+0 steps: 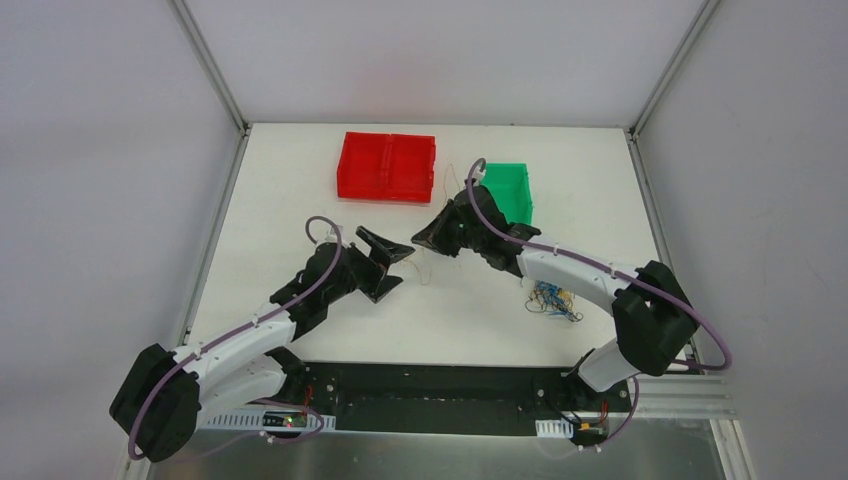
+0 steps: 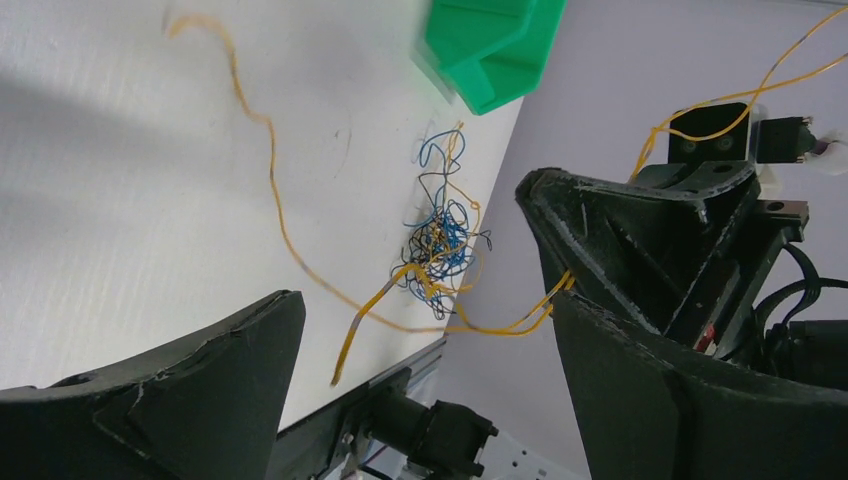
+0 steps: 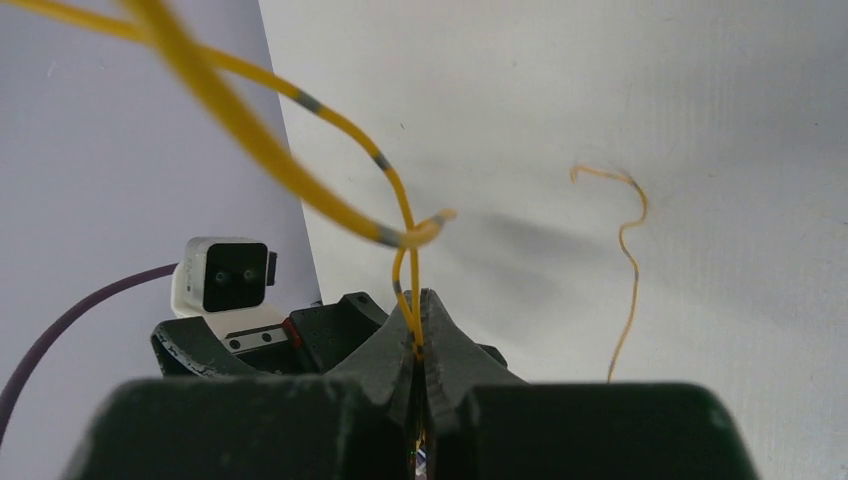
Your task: Untangle the cables
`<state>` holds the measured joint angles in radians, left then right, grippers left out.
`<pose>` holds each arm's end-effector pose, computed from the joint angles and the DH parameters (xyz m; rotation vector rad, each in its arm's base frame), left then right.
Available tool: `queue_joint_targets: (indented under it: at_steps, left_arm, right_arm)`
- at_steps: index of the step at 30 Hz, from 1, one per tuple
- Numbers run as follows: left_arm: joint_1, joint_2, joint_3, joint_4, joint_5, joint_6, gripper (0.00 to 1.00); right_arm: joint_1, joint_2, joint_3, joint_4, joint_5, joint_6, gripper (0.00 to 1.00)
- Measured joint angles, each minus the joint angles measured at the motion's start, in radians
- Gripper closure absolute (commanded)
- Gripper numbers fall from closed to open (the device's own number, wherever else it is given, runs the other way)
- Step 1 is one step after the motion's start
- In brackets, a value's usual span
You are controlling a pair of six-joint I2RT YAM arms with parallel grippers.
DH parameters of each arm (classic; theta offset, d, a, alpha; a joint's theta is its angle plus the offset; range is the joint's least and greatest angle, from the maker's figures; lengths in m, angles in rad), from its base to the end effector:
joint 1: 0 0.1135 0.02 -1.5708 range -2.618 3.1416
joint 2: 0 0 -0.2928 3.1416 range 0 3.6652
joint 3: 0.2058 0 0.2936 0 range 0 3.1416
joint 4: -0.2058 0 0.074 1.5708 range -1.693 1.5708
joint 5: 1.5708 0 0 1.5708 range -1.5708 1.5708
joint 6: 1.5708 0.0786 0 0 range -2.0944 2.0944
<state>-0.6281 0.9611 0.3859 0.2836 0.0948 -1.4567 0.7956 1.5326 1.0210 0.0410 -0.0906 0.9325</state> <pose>0.2157 -0.1658 0.2038 -0.8006 2.0101 -1.4409 0.2920 0.3082 0.2487 0.0915 2.2486 1.1153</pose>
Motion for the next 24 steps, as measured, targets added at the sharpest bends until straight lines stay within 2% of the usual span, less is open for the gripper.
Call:
queue_joint_targets:
  at_steps: [6,10,14,19,24]
  left_arm:
    - [-0.014,-0.069,-0.031,-0.037,-0.005,-0.057,0.01]
    - [-0.014,-0.113,0.050,-0.147,-0.006,0.035,0.01]
    - [-0.014,-0.085,0.137,-0.161,0.034,0.098,0.01]
    - [-0.014,-0.060,0.040,-0.087,0.078,0.035,0.01]
    - [-0.014,-0.077,0.000,-0.123,0.077,0.018,0.01]
  right_arm:
    - [-0.012,0.000,0.000,0.018,0.011,-0.053,1.00]
    - [-0.034,0.005,0.000,0.043,-0.001,-0.102,1.00]
    - [-0.048,0.013,0.000,0.113,-0.023,-0.172,1.00]
    - [-0.038,0.007,-0.014,0.279,-0.025,-0.308,1.00]
    - [-0.037,0.008,-0.076,0.432,-0.056,-0.441,1.00]
